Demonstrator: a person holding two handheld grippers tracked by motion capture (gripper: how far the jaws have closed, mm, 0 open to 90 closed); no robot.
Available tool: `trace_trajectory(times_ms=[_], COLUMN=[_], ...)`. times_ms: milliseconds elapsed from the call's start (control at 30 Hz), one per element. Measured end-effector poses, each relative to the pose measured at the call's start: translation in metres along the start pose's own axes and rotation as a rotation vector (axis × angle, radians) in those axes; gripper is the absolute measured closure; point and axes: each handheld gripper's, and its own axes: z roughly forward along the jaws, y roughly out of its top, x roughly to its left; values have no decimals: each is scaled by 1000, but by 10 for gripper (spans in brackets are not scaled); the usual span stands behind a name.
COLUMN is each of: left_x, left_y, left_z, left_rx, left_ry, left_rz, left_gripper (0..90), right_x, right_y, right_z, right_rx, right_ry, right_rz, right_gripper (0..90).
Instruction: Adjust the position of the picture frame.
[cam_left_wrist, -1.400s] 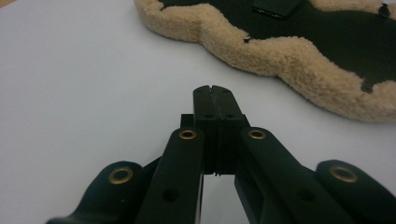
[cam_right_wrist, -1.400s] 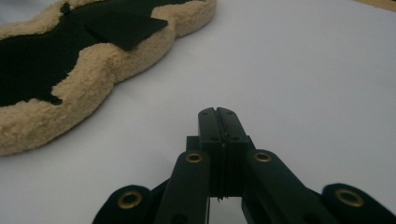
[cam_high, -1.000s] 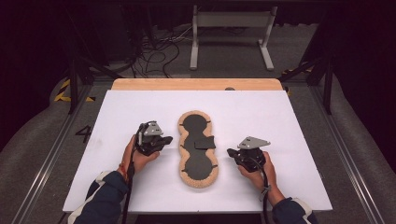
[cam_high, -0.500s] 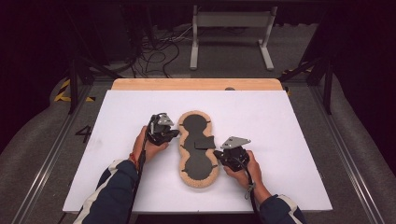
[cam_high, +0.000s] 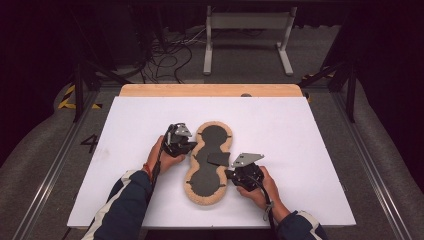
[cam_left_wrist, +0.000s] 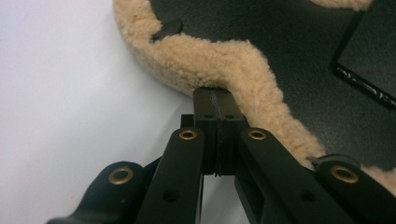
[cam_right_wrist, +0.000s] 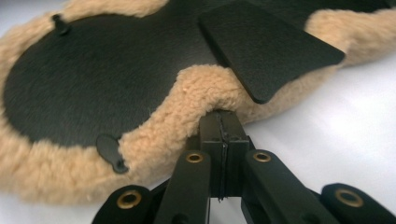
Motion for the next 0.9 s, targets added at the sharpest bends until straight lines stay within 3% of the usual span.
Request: trace_trajectory(times_ms=[167,233,333,533,633,700,800,900], left_x=[-5,-11,-18,-24,-21,-23,-30,-44], left_y=[4,13,21,26,24,18,3,-15], left_z=[4,8,14,13,-2,-21,-47,-72], left_rx=[4,33,50,74,38,-15,-67,-110], left_ry=[-23,-33,-42,-31,-35,-20,-20,-13], left_rz=[9,53,83,113,96,81,80,83], left_gripper=[900,900,900,900,899,900,900,900], right_x=[9,16,28,40,38,35,31,21], right_y=[-3,-5,-5,-6,-7,-9,-11,-13], right_z=[-4,-6,-6,-6,-10,-18,-31,-44], right_rx=[8,18,24,24,14,-1,-20,-47], right_ry=[34,71,100,102,102,102,85,75], right_rz=[-18,-34,-71,-95,-94,-94,-103,-80], right_gripper=[900,900,900,900,900,900,900,900])
